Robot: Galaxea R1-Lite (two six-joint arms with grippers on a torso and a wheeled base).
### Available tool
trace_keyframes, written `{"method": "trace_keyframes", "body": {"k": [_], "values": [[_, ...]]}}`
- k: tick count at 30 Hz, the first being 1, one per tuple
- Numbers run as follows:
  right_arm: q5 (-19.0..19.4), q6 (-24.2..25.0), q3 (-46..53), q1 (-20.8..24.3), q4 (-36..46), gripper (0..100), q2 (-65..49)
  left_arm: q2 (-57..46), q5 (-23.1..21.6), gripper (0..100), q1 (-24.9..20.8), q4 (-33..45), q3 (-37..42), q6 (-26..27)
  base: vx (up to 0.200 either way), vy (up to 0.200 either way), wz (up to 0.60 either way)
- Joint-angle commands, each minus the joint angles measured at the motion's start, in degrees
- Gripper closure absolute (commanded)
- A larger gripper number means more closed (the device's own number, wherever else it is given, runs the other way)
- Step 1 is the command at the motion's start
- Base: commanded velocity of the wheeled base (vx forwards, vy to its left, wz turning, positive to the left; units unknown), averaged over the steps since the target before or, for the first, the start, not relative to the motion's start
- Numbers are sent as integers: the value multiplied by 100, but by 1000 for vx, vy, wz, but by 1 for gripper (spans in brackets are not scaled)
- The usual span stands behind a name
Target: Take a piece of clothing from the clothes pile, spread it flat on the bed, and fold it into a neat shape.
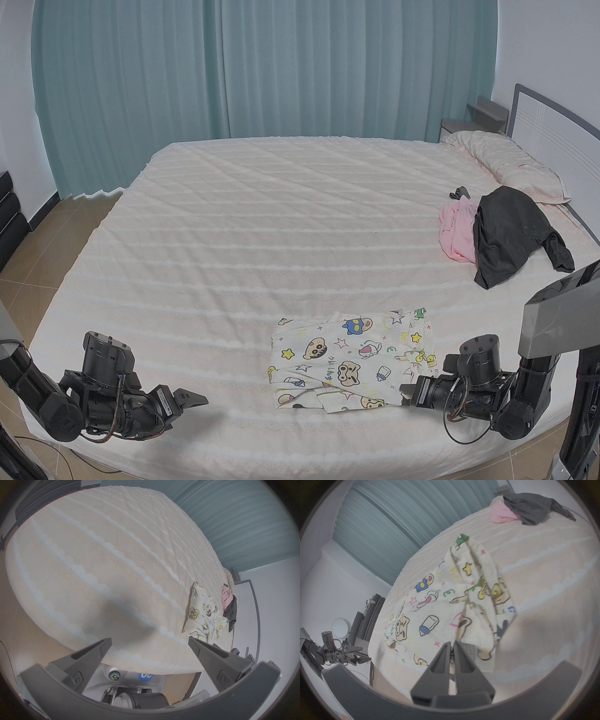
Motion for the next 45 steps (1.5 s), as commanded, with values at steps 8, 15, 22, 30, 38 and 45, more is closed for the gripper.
{"method": "trace_keyframes", "body": {"k": [8,15,22,30,38,45], "values": [[12,-448,903,-445,-714,100,-210,5,9,0,1,-2,-2,0,0,0,0],[82,-474,1149,-480,-899,100,-280,14,9,0,-43,-2,-2,0,0,0,0],[293,-404,1105,-331,-907,0,-236,14,9,0,-61,-2,-2,0,0,0,0],[302,519,789,-15,-907,0,-148,31,9,0,-61,-2,-2,0,0,0,0],[170,1160,762,152,-881,0,-104,58,9,0,-61,-2,-2,0,0,0,0],[-216,1178,894,363,-837,0,-131,58,9,0,-70,-2,-2,0,0,0,0]]}}
